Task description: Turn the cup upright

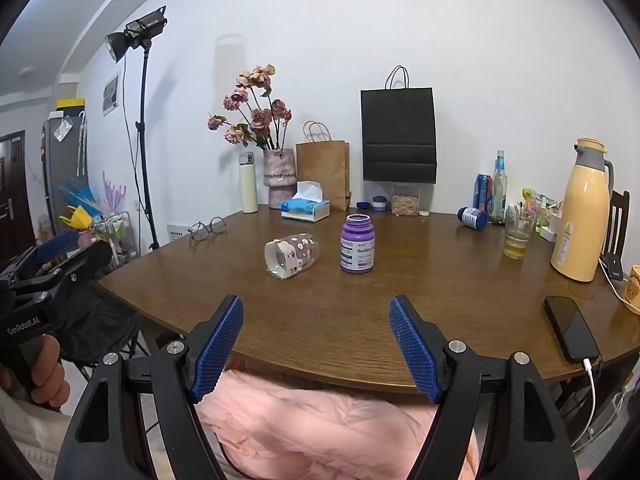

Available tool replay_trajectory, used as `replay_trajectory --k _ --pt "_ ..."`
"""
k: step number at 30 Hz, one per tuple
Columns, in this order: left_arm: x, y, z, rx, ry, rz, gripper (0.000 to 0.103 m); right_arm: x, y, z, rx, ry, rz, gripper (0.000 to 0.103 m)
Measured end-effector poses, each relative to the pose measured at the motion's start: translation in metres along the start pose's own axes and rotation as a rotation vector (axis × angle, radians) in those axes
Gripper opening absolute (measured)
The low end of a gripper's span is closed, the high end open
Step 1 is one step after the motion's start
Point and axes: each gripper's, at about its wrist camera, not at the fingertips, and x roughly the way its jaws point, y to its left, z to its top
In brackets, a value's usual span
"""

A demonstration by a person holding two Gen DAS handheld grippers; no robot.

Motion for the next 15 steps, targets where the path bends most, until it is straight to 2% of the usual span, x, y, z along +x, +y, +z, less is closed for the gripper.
replay_trajectory --k 15 --pt "0.0013 0.0009 -0.0074 0.001 -0.002 -0.006 0.103 -0.0016 0.0012 0.0014 -0.003 -0.005 -0.006 0.08"
